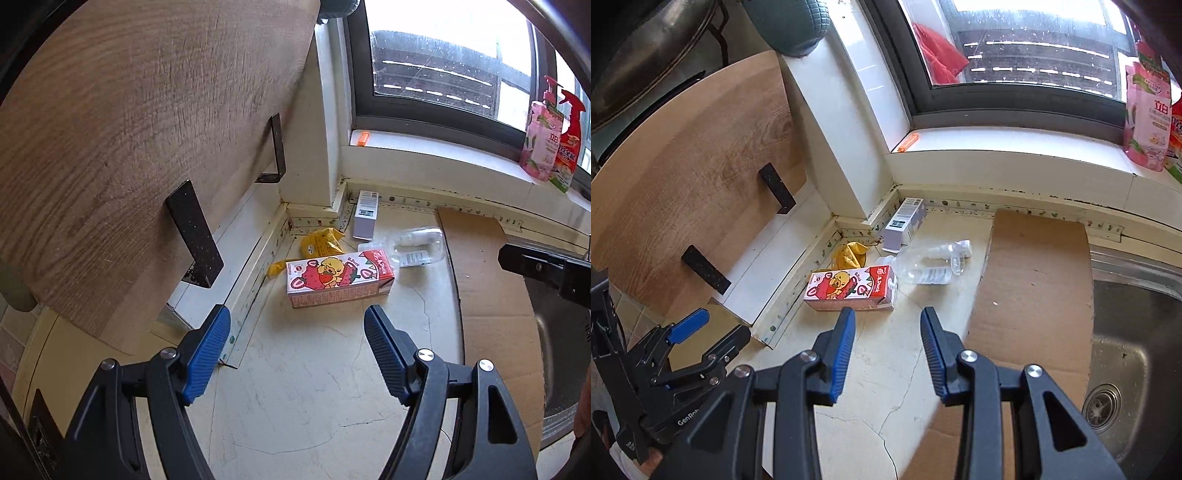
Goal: Collect trash
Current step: 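Move both open tools toward the B.Duck carton in the counter corner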
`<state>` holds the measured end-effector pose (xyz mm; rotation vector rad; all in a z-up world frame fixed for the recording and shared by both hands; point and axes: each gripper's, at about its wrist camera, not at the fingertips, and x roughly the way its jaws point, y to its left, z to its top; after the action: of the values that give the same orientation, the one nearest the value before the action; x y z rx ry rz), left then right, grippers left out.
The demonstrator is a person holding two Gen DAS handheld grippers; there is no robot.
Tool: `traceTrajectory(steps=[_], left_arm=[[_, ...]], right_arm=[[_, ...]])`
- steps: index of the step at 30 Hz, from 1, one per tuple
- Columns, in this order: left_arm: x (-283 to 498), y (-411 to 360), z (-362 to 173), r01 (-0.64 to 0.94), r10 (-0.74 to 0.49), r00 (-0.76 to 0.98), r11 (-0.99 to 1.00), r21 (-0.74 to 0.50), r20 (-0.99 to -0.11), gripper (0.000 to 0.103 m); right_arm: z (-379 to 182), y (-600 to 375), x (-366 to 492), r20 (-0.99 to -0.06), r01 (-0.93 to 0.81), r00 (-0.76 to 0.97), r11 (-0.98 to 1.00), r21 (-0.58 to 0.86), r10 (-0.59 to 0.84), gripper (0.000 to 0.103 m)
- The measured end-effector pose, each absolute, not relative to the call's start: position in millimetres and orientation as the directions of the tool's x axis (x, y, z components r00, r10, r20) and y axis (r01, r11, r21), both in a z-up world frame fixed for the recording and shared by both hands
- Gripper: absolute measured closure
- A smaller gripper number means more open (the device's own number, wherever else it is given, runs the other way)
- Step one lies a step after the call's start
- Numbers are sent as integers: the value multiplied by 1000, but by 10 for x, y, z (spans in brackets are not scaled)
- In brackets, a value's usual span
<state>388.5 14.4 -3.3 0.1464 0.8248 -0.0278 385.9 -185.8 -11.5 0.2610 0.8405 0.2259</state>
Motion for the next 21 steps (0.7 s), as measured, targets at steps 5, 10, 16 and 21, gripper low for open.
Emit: traceTrajectory(steps=[5,10,16,21], left_arm=[[4083,173,-248,73,34,655,991,108,-755,30],[4209,163,-470,76,36,640,991,110,-768,30],[4287,200,-642,52,60,616,992,117,-785,30],[4204,298,-737,0,83,590,995,103,-803,30]], right_arm=[[-409,-1963,4170,-722,-75,604,926,370,337,66],[-724,-2036,4468,-740,-62,555,905,420,381,66],[-920,-1782,4710,-765,-158,504,914,375,401,66],[-938,-1436,4892,-771,-256,485,910,326,413,66]])
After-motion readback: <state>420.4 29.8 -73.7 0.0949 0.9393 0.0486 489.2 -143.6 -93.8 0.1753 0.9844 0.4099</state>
